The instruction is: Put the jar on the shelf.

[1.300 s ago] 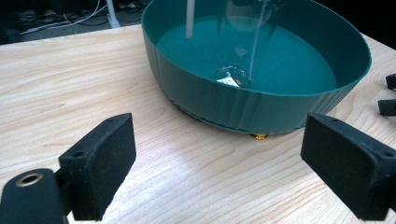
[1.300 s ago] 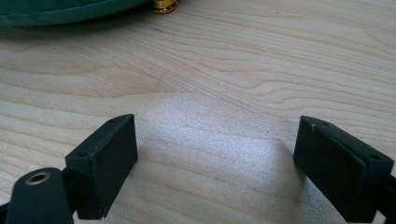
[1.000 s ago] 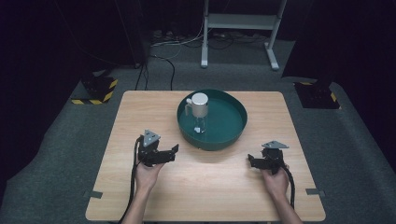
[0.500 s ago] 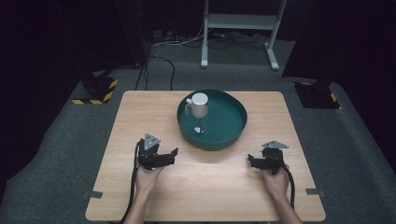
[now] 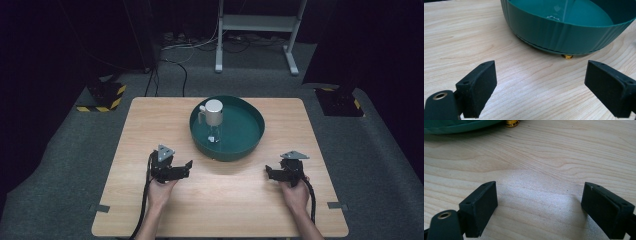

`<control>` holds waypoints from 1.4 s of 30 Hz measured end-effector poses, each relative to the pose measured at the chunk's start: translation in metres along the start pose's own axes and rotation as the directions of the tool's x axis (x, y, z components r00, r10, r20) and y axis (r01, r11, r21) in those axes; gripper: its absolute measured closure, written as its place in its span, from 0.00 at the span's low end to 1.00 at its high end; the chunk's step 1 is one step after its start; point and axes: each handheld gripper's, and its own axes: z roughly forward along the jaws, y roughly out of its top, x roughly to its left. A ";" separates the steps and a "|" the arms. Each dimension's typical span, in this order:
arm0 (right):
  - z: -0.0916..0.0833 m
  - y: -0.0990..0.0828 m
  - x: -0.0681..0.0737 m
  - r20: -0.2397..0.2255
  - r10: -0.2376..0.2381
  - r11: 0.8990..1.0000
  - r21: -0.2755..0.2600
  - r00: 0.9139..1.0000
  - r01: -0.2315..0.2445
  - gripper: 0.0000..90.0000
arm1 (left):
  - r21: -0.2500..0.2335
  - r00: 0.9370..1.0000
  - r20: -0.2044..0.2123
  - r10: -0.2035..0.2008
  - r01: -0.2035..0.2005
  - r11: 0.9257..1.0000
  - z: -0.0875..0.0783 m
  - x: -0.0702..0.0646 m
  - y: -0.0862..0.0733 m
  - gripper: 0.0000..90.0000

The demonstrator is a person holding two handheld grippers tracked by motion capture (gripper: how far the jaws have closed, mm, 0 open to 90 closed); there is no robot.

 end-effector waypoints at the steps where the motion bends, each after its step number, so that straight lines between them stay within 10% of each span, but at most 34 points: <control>1: 0.000 0.000 0.000 0.000 0.000 1.000 0.000 1.000 0.000 0.15 | 0.001 1.000 -0.002 -0.001 0.001 1.000 0.001 -0.001 -0.001 0.12; 42: 0.000 0.000 0.000 0.000 0.001 1.000 0.000 1.000 -0.001 0.15 | 0.073 0.997 -0.067 0.033 -0.028 0.997 0.030 -0.001 -0.015 0.12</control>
